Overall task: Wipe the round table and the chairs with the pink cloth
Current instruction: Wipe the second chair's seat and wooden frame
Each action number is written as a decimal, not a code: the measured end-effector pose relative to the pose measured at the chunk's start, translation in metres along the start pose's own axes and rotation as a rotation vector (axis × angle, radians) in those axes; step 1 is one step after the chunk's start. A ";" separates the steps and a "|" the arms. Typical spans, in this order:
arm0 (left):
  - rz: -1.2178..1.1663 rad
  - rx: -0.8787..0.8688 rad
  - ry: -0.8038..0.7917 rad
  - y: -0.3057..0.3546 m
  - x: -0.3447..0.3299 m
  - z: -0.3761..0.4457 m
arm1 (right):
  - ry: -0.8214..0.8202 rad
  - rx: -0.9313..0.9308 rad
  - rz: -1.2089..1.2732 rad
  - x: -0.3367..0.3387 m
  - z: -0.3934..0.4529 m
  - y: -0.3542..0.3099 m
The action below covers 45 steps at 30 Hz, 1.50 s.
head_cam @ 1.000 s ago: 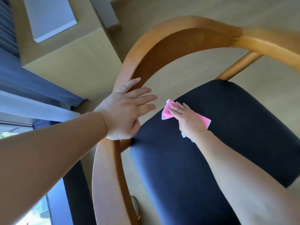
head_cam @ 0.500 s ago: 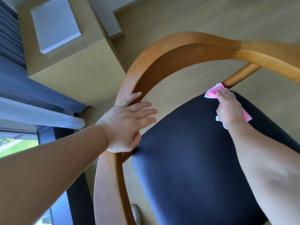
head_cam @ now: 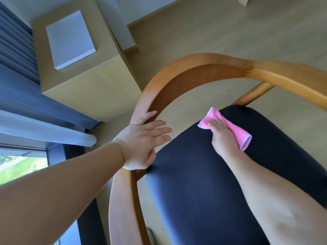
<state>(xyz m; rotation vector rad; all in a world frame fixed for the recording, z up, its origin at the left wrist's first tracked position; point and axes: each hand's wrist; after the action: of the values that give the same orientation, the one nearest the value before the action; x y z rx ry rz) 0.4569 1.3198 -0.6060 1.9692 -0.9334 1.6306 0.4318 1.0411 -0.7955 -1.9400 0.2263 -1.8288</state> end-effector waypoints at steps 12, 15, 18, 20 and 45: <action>-0.020 -0.012 -0.005 -0.002 -0.001 -0.001 | -0.320 0.444 0.338 -0.084 -0.098 -0.164; -0.006 -0.003 -0.014 -0.002 -0.002 -0.001 | -0.413 0.602 0.215 -0.089 -0.117 -0.179; 0.005 -0.002 -0.012 -0.002 -0.003 -0.001 | -0.357 0.742 -0.004 -0.079 -0.103 -0.162; 0.008 -0.002 -0.009 -0.001 -0.003 -0.001 | -0.362 0.763 -0.117 -0.070 -0.093 -0.147; -0.129 0.149 -0.005 0.025 -0.014 -0.046 | -0.069 0.066 -0.204 0.017 -0.054 0.068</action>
<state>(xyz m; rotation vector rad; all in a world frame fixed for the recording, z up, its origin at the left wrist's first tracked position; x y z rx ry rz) 0.4062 1.3378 -0.6116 2.0855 -0.6880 1.6649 0.3938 0.9622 -0.8090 -2.0387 -0.0559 -1.8649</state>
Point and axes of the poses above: each hand's wrist, its own z-axis towards the middle knuckle, its own x-axis out of the back of the hand, y = z × x, and after that the axes turned 15 degrees about x, right-handed
